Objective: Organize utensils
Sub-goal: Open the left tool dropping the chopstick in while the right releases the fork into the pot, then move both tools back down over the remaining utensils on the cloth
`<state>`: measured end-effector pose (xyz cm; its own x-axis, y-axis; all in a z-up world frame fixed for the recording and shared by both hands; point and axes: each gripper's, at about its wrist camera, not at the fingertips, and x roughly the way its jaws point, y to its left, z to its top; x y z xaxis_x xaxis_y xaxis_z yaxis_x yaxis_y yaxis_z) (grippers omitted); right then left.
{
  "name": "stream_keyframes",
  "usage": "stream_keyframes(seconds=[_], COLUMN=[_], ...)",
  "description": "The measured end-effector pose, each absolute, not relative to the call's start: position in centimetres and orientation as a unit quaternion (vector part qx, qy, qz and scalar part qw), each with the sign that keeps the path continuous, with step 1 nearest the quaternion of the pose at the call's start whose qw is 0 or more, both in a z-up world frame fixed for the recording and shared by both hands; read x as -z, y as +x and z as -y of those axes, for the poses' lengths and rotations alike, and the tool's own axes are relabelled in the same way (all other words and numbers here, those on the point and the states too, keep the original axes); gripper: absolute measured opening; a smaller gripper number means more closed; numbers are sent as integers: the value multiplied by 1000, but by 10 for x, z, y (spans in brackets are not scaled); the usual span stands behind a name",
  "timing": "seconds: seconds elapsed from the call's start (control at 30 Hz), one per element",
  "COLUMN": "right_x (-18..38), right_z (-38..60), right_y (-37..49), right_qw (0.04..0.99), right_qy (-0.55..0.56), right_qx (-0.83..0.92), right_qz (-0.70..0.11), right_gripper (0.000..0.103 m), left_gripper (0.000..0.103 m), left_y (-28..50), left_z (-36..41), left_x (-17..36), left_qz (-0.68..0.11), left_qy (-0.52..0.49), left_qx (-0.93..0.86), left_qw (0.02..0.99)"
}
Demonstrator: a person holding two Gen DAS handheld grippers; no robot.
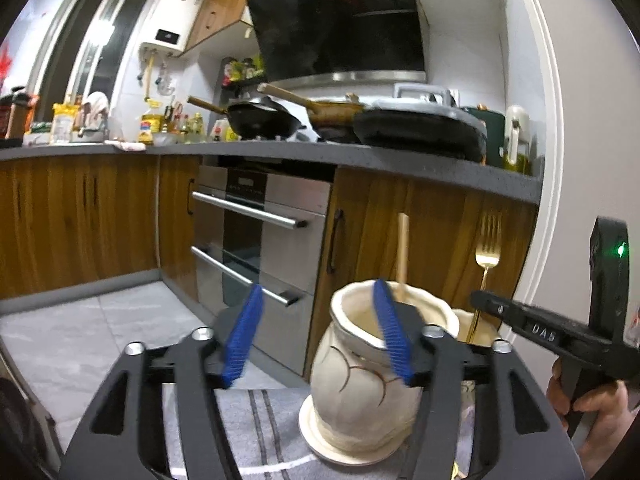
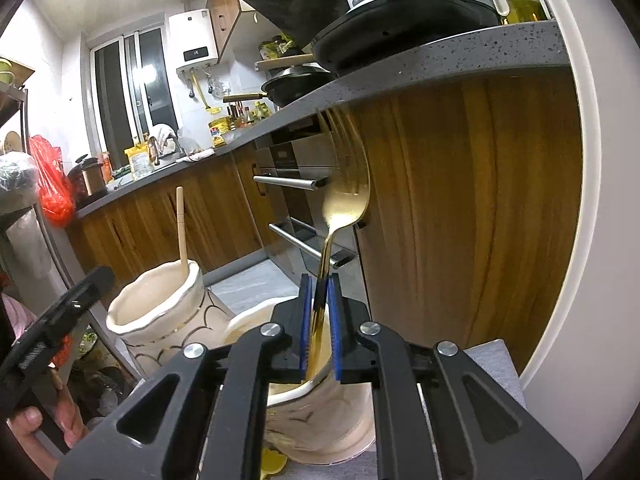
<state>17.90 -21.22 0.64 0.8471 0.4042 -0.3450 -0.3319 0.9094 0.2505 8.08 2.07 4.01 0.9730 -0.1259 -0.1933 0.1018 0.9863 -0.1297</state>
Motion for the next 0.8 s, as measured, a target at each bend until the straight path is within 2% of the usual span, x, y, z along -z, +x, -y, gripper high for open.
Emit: stream_keyframes(seconds=[0.17,0.23,0.27,0.37,0.4,0.43,0.5,0.57,0.8], right_x=[-7,-7,-7,-8,-9,-10,-14,-18,-16], right_z=[211,211,212,216,219,223,231,238,252], right_y=[178,177,177,174,171,169,160,150,112], right_qw=[958,959,958,958,959,959,959,961,960], right_qy=[85,85,87,91,95,101,116,121,137], right_qx=[-191,-190,-191,-189,-185,-181,-177,-169,-168], right_qz=[-196,-194,-194,-193,-193,-192,-188,-181,-177], right_gripper=[24,40,52,62,73,79,92,98,98], left_gripper=[71,76,78,80,83,91,96,97,98], left_y=[72,70,69,64,62,60,53,46,16], left_z=[-27,-30,-32,-35,-36,-36,-36,-36,-35], left_x=[-40,-40,-39,-39,-38,-38,-38,-37,-26], left_qz=[-98,-98,-98,-101,-101,-101,-96,-95,-114], left_qy=[-62,-67,-69,-74,-74,-74,-75,-72,-48], left_qx=[43,40,38,33,32,29,21,17,13], left_qw=[992,992,992,992,992,992,992,993,992])
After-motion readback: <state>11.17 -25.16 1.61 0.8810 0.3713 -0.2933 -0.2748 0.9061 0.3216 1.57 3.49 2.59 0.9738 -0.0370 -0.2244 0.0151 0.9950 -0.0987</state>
